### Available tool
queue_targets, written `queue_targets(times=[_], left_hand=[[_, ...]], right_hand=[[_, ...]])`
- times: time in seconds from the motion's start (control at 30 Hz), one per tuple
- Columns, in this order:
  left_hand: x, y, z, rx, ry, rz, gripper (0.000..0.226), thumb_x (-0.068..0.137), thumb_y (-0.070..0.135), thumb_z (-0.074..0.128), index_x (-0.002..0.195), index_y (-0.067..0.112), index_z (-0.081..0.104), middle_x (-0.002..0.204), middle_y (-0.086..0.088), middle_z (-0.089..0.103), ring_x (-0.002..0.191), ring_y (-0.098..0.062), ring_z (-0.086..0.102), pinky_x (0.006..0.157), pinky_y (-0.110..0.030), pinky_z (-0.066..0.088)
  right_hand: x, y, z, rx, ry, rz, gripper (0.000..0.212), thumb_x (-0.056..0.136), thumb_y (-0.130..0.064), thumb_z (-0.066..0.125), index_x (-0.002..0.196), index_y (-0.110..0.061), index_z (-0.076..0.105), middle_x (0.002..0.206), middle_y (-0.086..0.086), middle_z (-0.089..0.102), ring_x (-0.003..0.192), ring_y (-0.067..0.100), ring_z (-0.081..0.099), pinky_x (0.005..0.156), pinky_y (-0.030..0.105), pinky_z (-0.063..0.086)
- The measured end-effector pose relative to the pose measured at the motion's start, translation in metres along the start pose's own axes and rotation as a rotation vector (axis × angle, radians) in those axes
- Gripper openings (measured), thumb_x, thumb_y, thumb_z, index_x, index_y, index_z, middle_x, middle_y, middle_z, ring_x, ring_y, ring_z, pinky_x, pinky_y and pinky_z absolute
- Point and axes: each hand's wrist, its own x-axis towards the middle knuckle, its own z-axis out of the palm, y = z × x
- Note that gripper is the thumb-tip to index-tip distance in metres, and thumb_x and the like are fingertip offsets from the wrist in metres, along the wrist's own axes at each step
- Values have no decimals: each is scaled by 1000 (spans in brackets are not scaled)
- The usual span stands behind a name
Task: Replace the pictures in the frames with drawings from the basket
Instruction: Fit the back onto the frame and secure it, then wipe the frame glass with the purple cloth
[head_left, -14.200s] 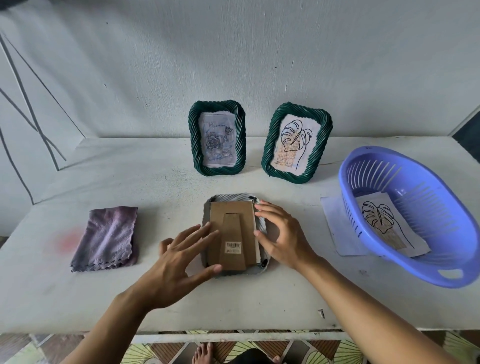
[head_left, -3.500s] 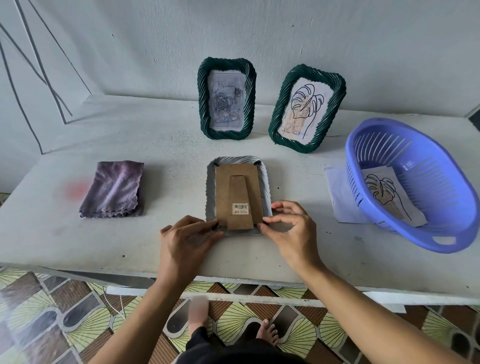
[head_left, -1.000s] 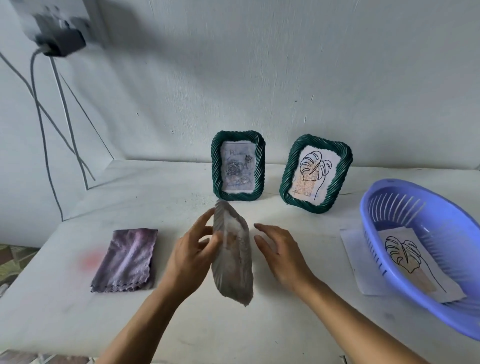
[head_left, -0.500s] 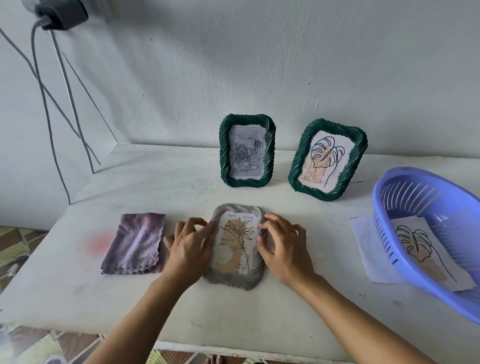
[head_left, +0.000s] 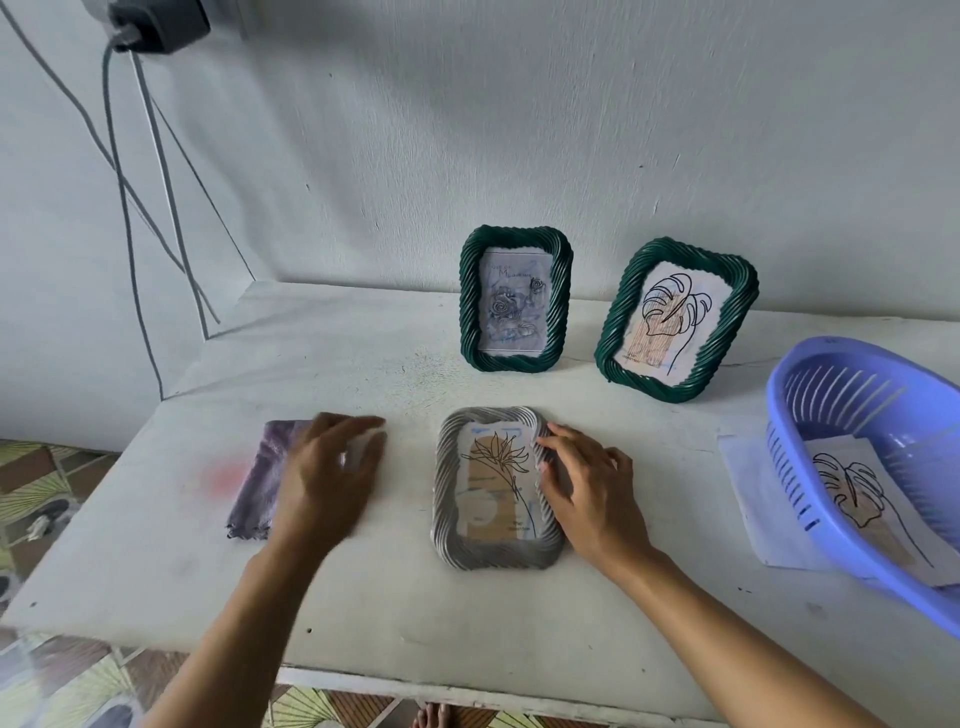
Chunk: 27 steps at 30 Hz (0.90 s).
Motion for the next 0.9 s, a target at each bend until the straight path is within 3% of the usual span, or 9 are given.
queue_targets(times=[0.1, 0.2, 0.37, 0.47, 0.53, 0.6, 0.67, 0.77, 0.9], left_hand=[[13, -41, -35, 183, 58, -261, 28, 88, 38, 65, 113, 26, 70, 102, -12, 66, 94, -39, 62, 89, -48, 51], [14, -69, -52, 276, -133, -523, 49, 88, 52, 62, 130, 27, 54, 115, -19, 63, 111, -45, 56, 97, -53, 44], [13, -67, -59, 273, -279, -581, 72, 81, 51, 75, 136, 15, 47, 112, -12, 69, 113, -36, 58, 87, -41, 43], [14, -62, -61, 244, -318, -620, 63, 74, 53, 77, 120, 15, 57, 97, -6, 72, 101, -32, 62, 78, -38, 45], [17, -58, -63, 192, -310, -629, 54, 64, 53, 78, 97, 14, 63, 87, -7, 70, 88, -30, 63, 69, -36, 45], [18, -49, -65, 116, -316, -620, 37, 68, 41, 83, 79, 11, 66, 75, -7, 68, 74, -27, 62, 60, -33, 43], [20, -37, -67, -8, -321, -609, 23, 82, 31, 78, 79, 11, 67, 77, -8, 69, 72, -25, 62, 58, -31, 44], [21, -15, -72, -165, -321, -577, 18, 96, 34, 61, 90, 18, 68, 84, -10, 74, 71, -26, 62, 62, -32, 45], [22, 21, -79, -283, -336, -442, 13, 101, 33, 55, 95, 27, 65, 79, -1, 77, 67, -24, 61, 62, -31, 43]], right_hand=[[1, -2, 0, -5, 21, 11, 31, 89, -36, 48, 116, -30, 63, 130, -14, 62, 124, 4, 53, 97, 37, 34], [3, -8, 1, -2, 23, 65, 26, 86, -36, 50, 111, -32, 60, 124, -15, 64, 116, 8, 59, 94, 36, 33], [8, -17, 5, 27, 40, 164, 20, 84, -33, 56, 104, -32, 56, 111, -15, 65, 107, 12, 59, 91, 35, 29], [6, -17, 4, 28, 57, 158, 20, 84, -32, 58, 104, -31, 58, 114, -14, 65, 109, 13, 59, 94, 39, 33], [5, -17, 2, 47, 48, 157, 24, 83, -38, 53, 105, -31, 60, 118, -15, 65, 112, 11, 59, 96, 41, 35], [7, -17, -1, 93, 20, 178, 28, 82, -42, 51, 106, -31, 63, 120, -16, 65, 115, 10, 58, 99, 43, 36], [10, -17, -4, 163, 3, 215, 29, 78, -42, 55, 104, -32, 65, 119, -18, 65, 113, 9, 59, 101, 45, 37], [14, -16, -9, 273, 12, 255, 23, 75, -32, 68, 98, -29, 69, 111, -19, 67, 106, 10, 63, 99, 47, 46], [16, -21, -17, 350, 31, 223, 18, 85, -15, 72, 101, -24, 69, 106, -14, 68, 104, 8, 60, 96, 31, 48]])
